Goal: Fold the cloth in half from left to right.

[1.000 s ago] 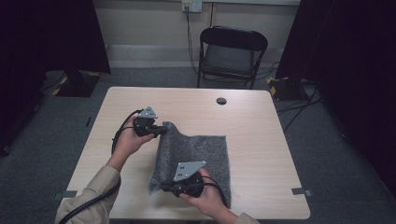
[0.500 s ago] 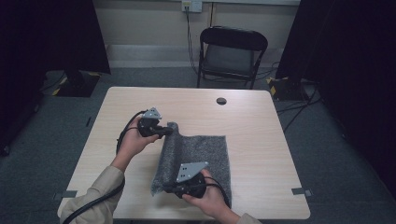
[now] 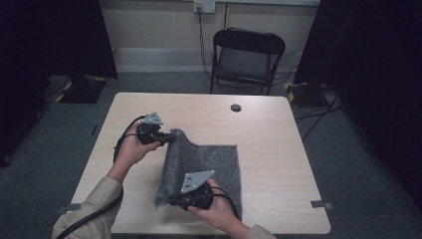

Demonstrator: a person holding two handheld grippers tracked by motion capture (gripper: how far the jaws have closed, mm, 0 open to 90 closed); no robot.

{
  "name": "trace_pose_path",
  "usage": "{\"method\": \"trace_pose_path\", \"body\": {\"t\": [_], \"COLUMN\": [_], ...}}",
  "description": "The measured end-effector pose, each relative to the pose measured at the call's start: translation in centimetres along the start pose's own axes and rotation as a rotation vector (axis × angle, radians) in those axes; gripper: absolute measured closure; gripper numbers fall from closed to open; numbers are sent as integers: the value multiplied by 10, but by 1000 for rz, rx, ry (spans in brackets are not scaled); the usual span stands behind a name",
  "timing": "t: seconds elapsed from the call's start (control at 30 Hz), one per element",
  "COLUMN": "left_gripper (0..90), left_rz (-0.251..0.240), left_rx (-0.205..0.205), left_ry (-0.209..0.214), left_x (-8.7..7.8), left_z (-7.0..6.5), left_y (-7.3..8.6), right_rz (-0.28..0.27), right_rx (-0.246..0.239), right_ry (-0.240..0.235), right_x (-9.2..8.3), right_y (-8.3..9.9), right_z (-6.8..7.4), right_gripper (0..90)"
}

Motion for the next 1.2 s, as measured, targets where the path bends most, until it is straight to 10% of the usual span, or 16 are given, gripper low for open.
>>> {"method": "trace_pose_path", "body": {"t": [0.63,1.2], "left_gripper": [871,870], "left_rz": [12,58], "left_rx": [-15,54], "left_ry": [-10,49], "left_x": [-38,11], "left_z": [14,-18], "left_y": [18,-21], "right_rz": [-19,1], "right_rx": [-53,0], "right_ry": [-51,2], "right_x": [23,-13], "right_y": [-35,7], "right_z": [15,6], "right_gripper": [848,844]}}
Point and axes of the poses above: each handheld gripper's, and its own axes: x roughly forward along the jaws, y roughly out of its underside, z roughly to its left, the point moved 6 cm from there along x, roughly forward along the jaws, and after that the axes turned 11 degrees about z, right-handed, at the moved point
